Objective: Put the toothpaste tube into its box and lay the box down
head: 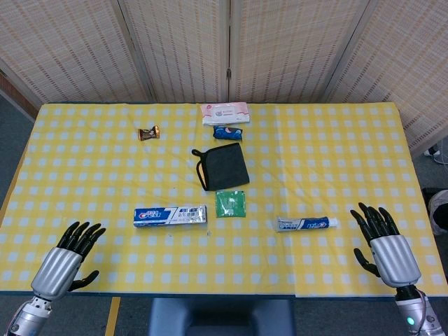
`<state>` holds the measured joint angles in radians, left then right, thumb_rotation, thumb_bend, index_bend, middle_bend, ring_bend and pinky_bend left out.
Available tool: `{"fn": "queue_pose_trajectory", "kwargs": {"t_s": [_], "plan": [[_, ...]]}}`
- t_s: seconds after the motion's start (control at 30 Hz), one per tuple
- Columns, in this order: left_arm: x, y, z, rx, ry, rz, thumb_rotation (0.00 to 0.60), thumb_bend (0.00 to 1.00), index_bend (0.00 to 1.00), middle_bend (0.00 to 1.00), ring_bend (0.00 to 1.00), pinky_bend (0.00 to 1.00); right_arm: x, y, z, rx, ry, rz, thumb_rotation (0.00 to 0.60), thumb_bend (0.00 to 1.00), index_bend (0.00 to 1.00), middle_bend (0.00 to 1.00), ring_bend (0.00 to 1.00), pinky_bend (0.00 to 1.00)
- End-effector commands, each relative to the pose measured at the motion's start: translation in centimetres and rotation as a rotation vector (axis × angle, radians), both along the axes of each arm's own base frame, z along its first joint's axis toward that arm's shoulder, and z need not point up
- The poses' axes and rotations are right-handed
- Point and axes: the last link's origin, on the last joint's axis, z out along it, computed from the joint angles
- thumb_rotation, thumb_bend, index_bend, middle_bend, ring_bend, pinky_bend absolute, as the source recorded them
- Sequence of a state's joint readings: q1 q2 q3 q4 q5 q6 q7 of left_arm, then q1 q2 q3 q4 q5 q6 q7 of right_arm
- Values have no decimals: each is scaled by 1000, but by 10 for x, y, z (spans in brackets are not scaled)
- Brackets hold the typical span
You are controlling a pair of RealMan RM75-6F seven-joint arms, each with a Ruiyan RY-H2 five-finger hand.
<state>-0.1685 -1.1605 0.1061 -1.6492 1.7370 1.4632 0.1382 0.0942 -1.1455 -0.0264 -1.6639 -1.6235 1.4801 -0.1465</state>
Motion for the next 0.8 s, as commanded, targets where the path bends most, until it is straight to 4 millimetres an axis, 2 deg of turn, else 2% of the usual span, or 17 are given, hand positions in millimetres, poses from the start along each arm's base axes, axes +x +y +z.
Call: {"fn": "queue_pose_trajectory", "kwargs": {"t_s": [0.03,0.1,0.2,0.37,0.53,0.67,0.8], "plan": [[2,-2,-3,-10,-15,-7,600,254,128,140,71,0,0,0,0,-8,6,4,600,403,0,0,0,0],[6,-2,-6,-31,-55,-21,600,254,131,141,74,1,1,0,-1,-7,10,9,600,403,0,0,0,0],[12,2,-16,-71,-149,-24,600,253,153,168,120,102,3,2,-2,3,7,17,600,403,0,0,0,0],[30,32,-38,-146,-138,-82,600,253,194,209,147,202,4,-2,-10,27,18,15,600,403,0,0,0,0],[54,75,-60,-219,-127,-73,600,253,213,210,137,196,10,-4,-19,44,22,23,600,403,0,0,0,0],[70,101,-74,-239,-98,-71,600,254,214,210,126,166,13,-6,-25,57,26,27,600,403,0,0,0,0],[77,122,-87,-256,-69,-20,600,255,214,232,124,160,13,-9,-29,65,34,23,600,402,0,0,0,0]]}}
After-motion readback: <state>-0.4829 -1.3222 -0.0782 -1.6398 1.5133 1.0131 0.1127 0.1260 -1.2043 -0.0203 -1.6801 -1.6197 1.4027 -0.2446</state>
